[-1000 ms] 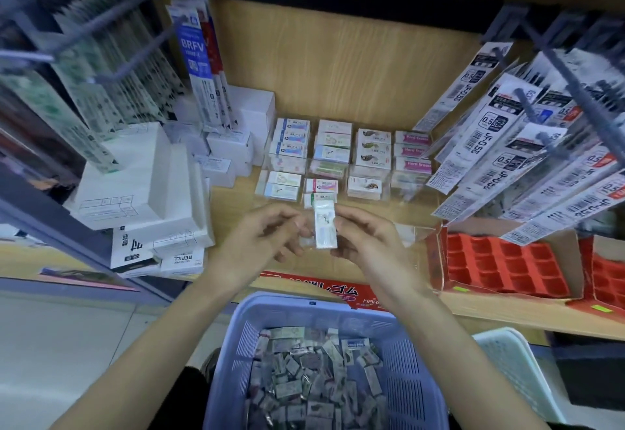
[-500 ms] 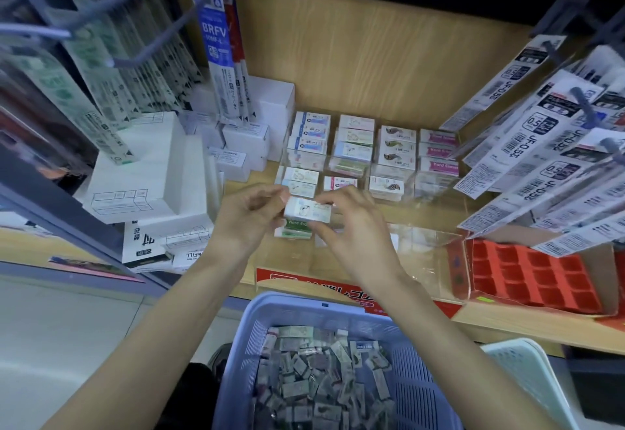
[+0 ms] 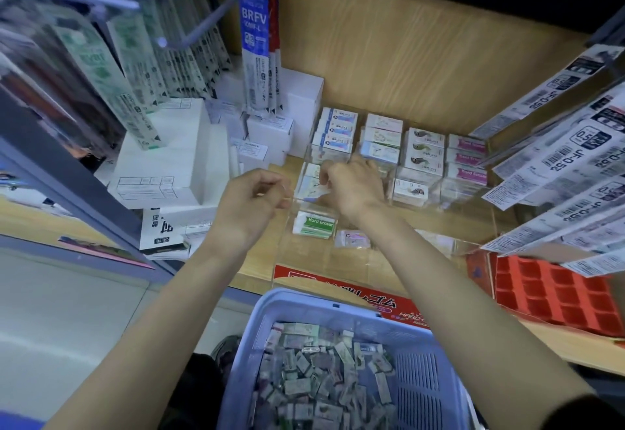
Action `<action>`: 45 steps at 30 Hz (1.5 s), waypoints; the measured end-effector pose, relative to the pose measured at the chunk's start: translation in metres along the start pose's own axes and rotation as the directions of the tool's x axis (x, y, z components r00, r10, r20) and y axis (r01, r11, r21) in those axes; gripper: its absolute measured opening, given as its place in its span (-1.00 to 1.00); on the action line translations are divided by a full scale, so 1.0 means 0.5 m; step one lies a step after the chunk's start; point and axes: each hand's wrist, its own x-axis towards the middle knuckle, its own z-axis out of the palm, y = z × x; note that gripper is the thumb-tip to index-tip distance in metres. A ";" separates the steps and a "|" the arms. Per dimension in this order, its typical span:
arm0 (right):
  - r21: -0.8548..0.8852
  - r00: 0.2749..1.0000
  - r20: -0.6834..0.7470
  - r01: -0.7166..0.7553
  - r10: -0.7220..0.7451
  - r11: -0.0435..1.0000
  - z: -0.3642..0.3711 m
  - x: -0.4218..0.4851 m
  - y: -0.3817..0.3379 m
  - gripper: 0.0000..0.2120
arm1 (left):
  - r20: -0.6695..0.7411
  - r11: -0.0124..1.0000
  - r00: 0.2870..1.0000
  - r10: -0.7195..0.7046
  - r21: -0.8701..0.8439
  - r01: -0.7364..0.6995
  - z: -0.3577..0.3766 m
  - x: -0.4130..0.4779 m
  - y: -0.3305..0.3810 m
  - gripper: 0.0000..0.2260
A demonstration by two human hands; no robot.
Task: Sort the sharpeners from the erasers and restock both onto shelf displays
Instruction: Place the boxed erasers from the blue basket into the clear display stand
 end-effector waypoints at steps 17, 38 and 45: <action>0.759 0.953 -0.227 0.043 0.202 0.650 0.013 -0.215 0.057 -0.90 | 0.140 0.988 0.990 0.016 0.150 -0.038 -0.032 -0.069 -0.039 -0.84; 0.714 0.638 0.561 -0.696 0.527 0.081 0.722 -0.364 0.015 -0.50 | 0.042 0.791 0.999 -0.003 0.611 -0.023 -0.022 -0.268 -0.518 -0.40; 0.526 0.724 0.417 -0.685 0.550 0.504 0.758 -0.370 -0.055 -0.21 | 0.057 0.863 0.998 0.014 0.503 -0.041 -0.025 -0.263 -0.514 -0.41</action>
